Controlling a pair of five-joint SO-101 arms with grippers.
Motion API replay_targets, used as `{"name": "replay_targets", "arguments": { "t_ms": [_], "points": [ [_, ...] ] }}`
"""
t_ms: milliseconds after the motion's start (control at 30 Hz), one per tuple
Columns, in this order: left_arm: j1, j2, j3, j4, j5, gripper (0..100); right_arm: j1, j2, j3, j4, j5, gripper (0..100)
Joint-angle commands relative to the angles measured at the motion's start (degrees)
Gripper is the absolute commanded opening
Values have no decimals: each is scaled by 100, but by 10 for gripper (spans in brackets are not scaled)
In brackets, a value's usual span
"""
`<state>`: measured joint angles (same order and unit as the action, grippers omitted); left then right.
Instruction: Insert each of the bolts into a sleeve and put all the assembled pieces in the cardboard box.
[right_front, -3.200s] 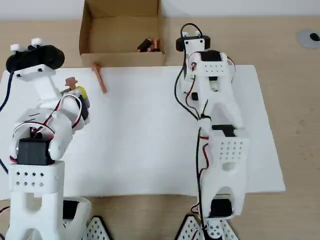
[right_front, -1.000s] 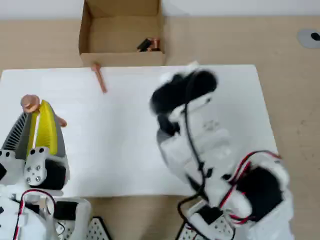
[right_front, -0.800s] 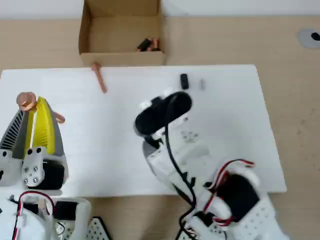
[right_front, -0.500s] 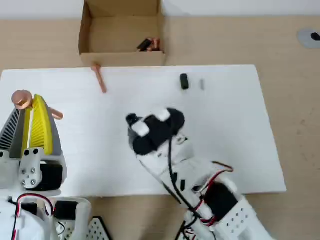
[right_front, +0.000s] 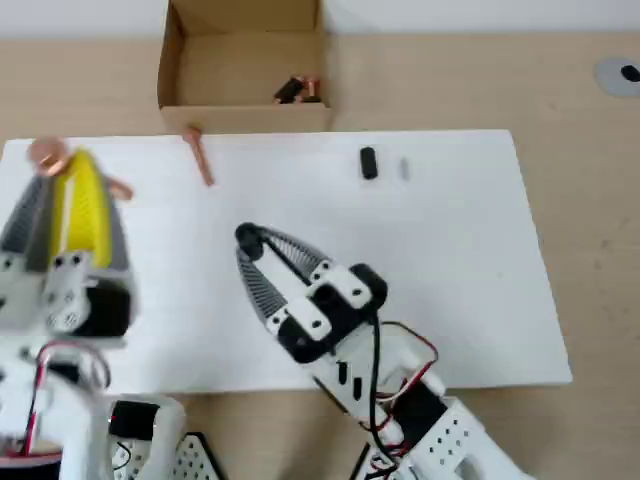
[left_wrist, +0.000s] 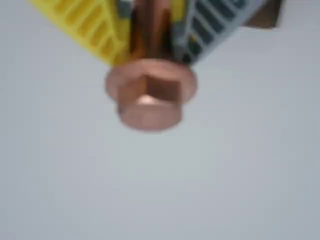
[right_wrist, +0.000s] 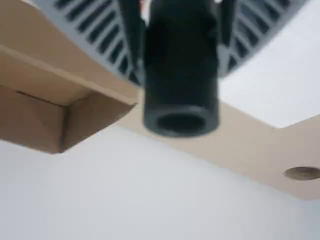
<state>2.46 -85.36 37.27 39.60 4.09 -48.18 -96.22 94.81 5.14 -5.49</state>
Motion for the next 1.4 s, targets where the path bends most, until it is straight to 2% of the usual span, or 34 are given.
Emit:
{"name": "replay_targets", "arguments": {
  "t_ms": [0, 133, 233, 400, 533, 767, 1367],
  "points": [
    [563, 470, -70, -255, -9, 5, -198, -215, 136, -211, 44, 9],
    [1363, 716, -62, -237, -26, 5, -251, -347, 251, -193, -316, 9],
    [1679, 752, -44, -229, -35, 5, -242, -365, 251, -185, -475, 9],
    [1705, 743, -70, -176, -35, 5, -242, -365, 251, -185, -475, 9],
    [1776, 734, -246, 404, -18, 5, -242, -365, 251, -185, -475, 9],
    [2338, 734, -404, 1371, -26, 5, -242, -365, 251, -185, -475, 9],
    [2382, 690, -334, 1398, -44, 5, -242, -356, 251, -176, -475, 9]
  ]
}}
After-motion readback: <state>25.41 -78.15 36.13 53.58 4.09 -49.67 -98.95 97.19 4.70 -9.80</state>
